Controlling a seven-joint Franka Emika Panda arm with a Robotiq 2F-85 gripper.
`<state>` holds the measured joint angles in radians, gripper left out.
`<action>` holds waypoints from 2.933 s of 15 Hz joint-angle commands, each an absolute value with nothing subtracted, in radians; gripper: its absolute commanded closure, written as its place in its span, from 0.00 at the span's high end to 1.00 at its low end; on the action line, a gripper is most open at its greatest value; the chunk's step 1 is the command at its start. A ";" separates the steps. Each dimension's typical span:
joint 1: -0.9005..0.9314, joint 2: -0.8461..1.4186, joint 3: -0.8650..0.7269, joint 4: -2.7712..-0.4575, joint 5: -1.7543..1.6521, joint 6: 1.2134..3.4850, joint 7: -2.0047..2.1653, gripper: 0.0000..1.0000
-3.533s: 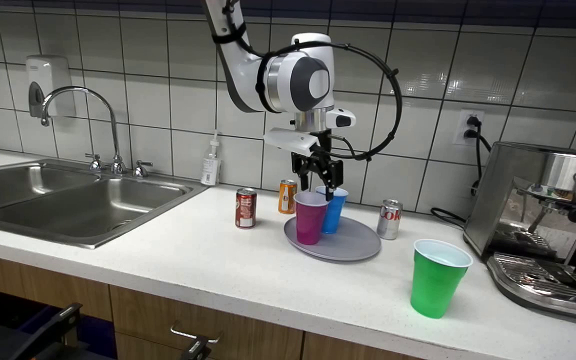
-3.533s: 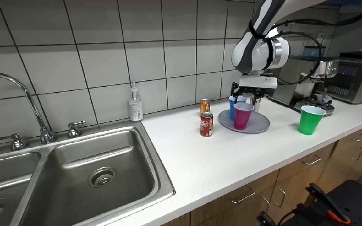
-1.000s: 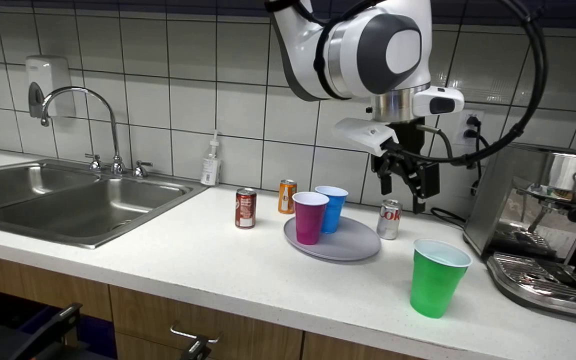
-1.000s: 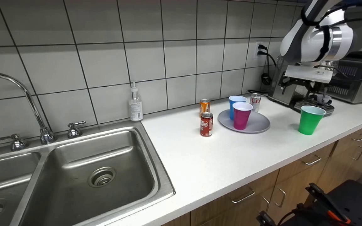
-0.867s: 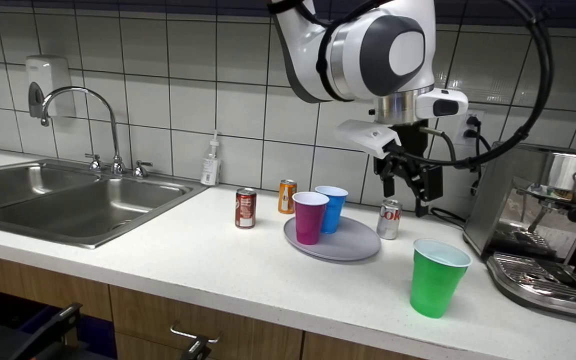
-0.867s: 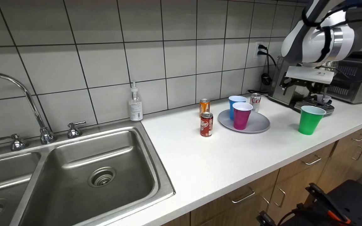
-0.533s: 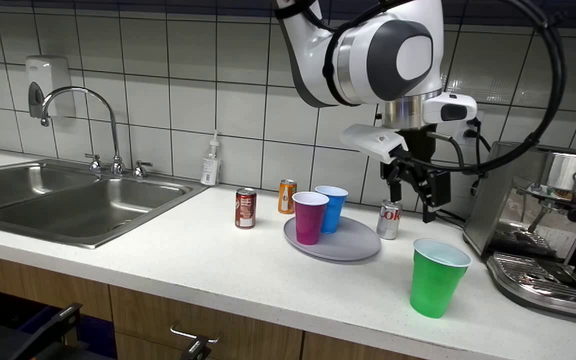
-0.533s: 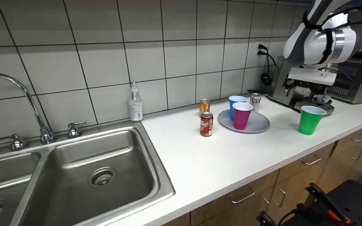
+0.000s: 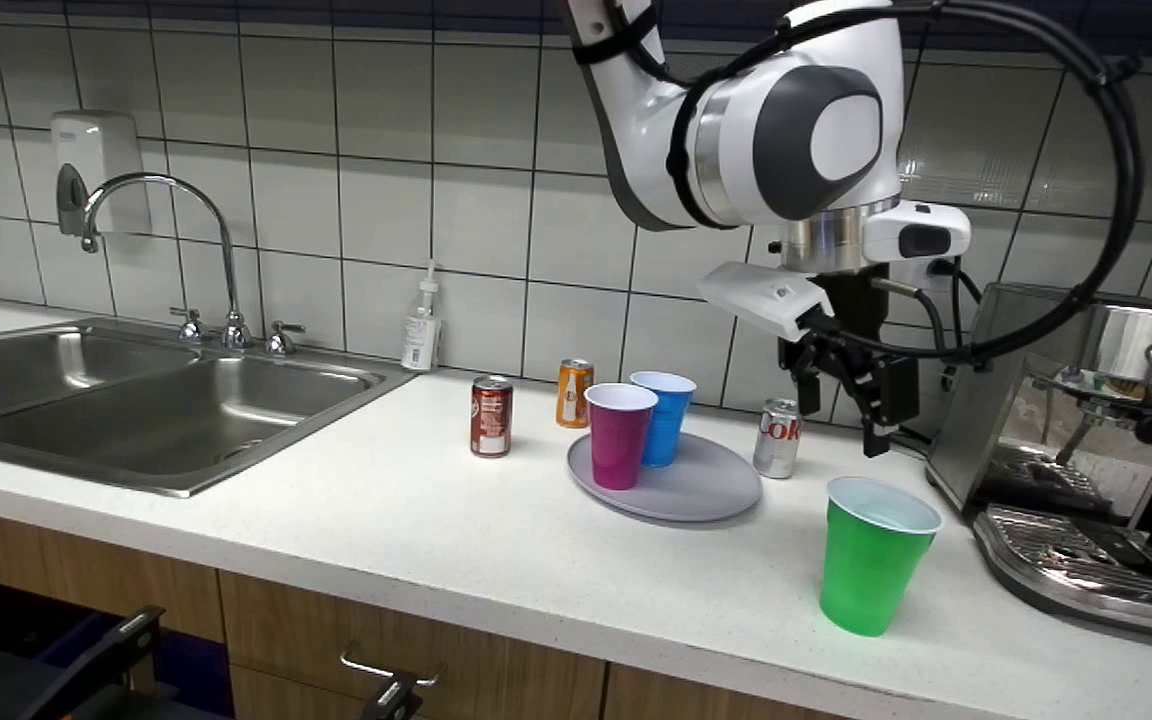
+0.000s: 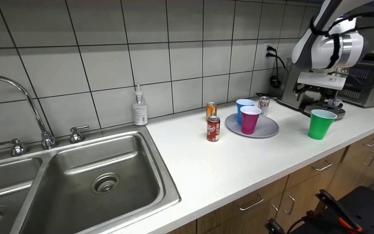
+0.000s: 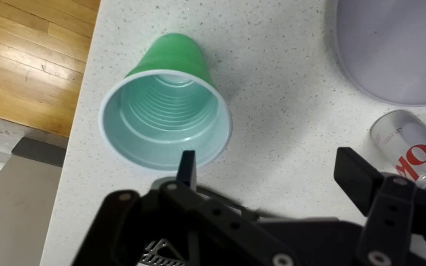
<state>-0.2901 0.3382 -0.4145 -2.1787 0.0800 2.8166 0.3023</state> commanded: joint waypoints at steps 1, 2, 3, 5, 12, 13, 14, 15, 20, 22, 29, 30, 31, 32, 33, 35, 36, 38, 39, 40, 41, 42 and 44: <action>-0.309 0.390 -0.401 -2.112 0.100 2.768 0.299 0.97; -0.310 0.401 -0.401 -2.104 0.101 2.765 0.298 0.97; -0.311 0.411 -0.400 -2.095 0.101 2.762 0.298 0.97; -0.309 0.430 -0.403 -2.078 0.099 2.752 0.302 0.97; -0.308 0.481 -0.408 -2.030 0.092 2.713 0.311 0.97; -0.307 0.487 -0.409 -2.026 0.090 2.710 0.313 0.96; -0.307 0.494 -0.410 -2.021 0.090 2.704 0.314 0.97; -0.307 0.500 -0.410 -2.016 0.089 2.698 0.316 0.97; -0.310 0.522 -0.411 -2.002 0.089 2.681 0.321 0.72; -0.311 0.524 -0.411 -1.999 0.089 2.680 0.321 0.69; -0.309 0.518 -0.412 -1.995 0.087 2.677 0.324 0.13; -0.308 0.515 -0.412 -1.995 0.087 2.679 0.323 0.07; -0.306 0.509 -0.413 -1.998 0.086 2.682 0.323 0.00; -0.305 0.504 -0.413 -2.000 0.085 2.685 0.323 0.00; -0.302 0.498 -0.414 -2.006 0.084 2.690 0.324 0.00; -0.295 0.483 -0.418 -2.013 0.079 2.696 0.327 0.01; -0.291 0.476 -0.419 -2.019 0.076 2.700 0.329 0.01; -0.279 0.459 -0.423 -2.032 0.070 2.708 0.335 0.01; -0.272 0.451 -0.425 -2.038 0.067 2.714 0.337 0.01; -0.264 0.444 -0.427 -2.044 0.063 2.719 0.341 0.01; -0.256 0.438 -0.429 -2.047 0.059 2.722 0.344 0.01; -0.246 0.430 -0.431 -2.052 0.053 2.725 0.348 0.01; -0.224 0.412 -0.434 -2.062 0.041 2.731 0.355 0.01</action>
<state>-0.2624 0.4690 -0.4176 -2.0174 0.0771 2.7193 0.3163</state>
